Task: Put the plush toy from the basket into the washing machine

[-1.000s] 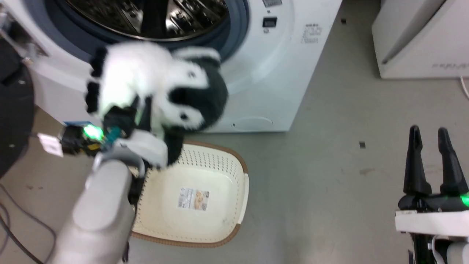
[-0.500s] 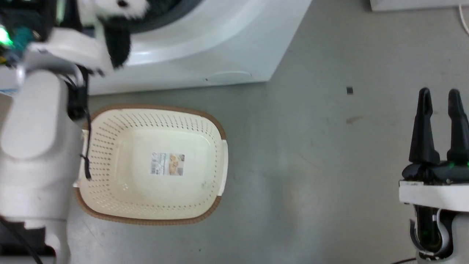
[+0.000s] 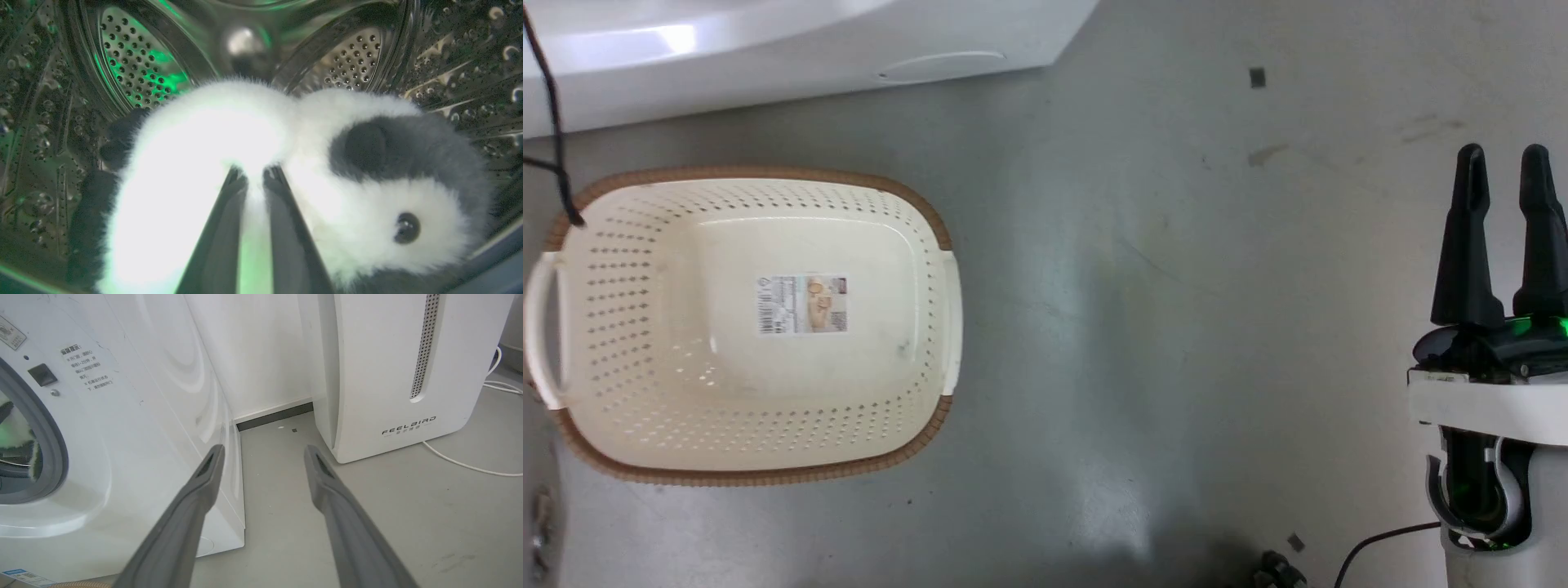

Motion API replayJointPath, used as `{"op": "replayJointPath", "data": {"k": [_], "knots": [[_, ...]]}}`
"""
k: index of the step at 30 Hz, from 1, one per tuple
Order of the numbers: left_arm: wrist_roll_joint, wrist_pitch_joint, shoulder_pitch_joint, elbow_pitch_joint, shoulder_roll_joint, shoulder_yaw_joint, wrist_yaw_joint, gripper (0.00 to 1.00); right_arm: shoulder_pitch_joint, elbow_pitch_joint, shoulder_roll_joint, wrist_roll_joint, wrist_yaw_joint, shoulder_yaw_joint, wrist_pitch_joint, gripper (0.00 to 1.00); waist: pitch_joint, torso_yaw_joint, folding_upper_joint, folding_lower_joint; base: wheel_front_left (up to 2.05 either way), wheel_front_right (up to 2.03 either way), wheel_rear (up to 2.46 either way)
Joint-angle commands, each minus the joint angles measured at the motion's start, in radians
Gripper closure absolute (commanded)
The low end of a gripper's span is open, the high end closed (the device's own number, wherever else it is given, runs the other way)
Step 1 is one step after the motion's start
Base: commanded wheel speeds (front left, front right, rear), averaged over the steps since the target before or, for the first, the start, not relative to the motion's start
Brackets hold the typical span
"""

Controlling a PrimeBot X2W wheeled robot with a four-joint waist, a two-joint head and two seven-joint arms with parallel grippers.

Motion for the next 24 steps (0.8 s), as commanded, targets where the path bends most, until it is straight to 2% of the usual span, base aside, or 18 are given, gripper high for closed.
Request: {"op": "replayJointPath", "data": {"k": [1,12,13,14,19,24], "knots": [[0.005,-0.007,-0.045,0.006,0.013,0.006,0.008,1.0,-0.022,-0.005,-0.001,0.006,-0.001,0.002,-0.004,0.0,0.033,-0.031,0.0,-0.0001,0.0,0.0,0.0],[0.016,-0.007,-0.2,0.09,0.035,0.006,0.017,1.0,-0.038,-0.006,-0.001,0.017,-0.001,0.007,-0.004,0.0,0.083,-0.058,0.0,-0.0001,0.0,0.0,0.0],[0.013,-0.007,-0.2,0.097,0.03,0.008,0.022,0.94,-0.037,-0.005,-0.001,0.016,-0.001,0.007,-0.004,0.0,0.081,-0.056,0.0,-0.0001,0.0,0.0,0.0],[0.014,-0.007,-0.198,0.099,0.027,0.008,0.029,0.0,-0.036,-0.004,-0.001,0.015,-0.001,0.007,-0.004,0.0,0.08,-0.054,0.0,-0.0001,0.0,0.0,0.0],[0.009,-0.007,-0.149,0.081,0.013,0.017,0.051,0.0,-0.033,-0.009,-0.001,0.007,-0.001,0.023,-0.004,0.0,0.059,-0.041,0.0,-0.0001,0.0,0.0,0.0],[-0.019,-0.007,-0.047,0.072,-0.02,0.038,0.049,0.0,-0.023,0.001,-0.001,-0.003,-0.001,0.029,-0.004,0.0,0.004,-0.024,0.0,-0.0001,0.0,0.0,0.0]]}}
